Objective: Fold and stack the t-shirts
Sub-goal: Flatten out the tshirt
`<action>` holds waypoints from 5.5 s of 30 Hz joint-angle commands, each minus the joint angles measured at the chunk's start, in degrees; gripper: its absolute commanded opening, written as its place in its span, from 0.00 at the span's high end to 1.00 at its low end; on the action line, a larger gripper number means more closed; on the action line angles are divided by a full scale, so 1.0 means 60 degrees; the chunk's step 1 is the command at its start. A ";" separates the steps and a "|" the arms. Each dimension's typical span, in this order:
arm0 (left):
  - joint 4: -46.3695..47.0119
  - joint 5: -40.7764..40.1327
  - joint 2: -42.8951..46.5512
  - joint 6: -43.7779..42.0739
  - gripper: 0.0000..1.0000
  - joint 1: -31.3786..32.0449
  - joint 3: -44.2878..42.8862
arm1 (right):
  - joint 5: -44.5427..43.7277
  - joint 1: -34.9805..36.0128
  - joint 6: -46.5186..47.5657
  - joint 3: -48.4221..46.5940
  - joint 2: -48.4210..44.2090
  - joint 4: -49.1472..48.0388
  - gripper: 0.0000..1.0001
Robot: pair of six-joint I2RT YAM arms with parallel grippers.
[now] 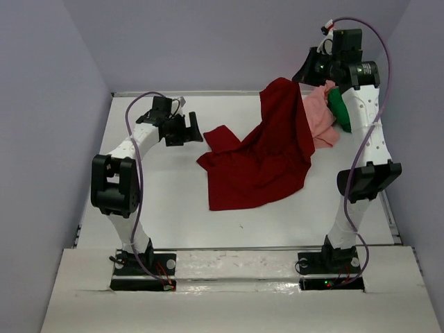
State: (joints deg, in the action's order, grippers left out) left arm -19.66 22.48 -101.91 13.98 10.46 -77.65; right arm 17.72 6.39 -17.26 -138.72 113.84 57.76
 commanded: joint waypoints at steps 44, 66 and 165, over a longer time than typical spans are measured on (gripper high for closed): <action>-0.0297 0.0209 -0.4519 0.0790 0.04 0.0132 -0.4344 | -0.0067 -0.0128 -0.0039 0.1425 -0.1747 -0.1628 1.00; -0.0561 0.0267 -0.5046 0.0907 0.10 0.0410 -0.4008 | 0.0006 -0.0128 -0.0098 0.1264 -0.1513 -0.1628 1.00; -0.6025 -0.4816 1.1126 0.4204 1.00 -0.0850 -0.1781 | 0.4943 -0.0304 -0.4097 0.1981 -0.9833 -0.3400 1.00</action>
State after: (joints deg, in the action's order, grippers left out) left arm -55.99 -3.62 -34.79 39.46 5.19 -86.37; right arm 48.86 4.89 -41.80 -131.15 53.54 37.89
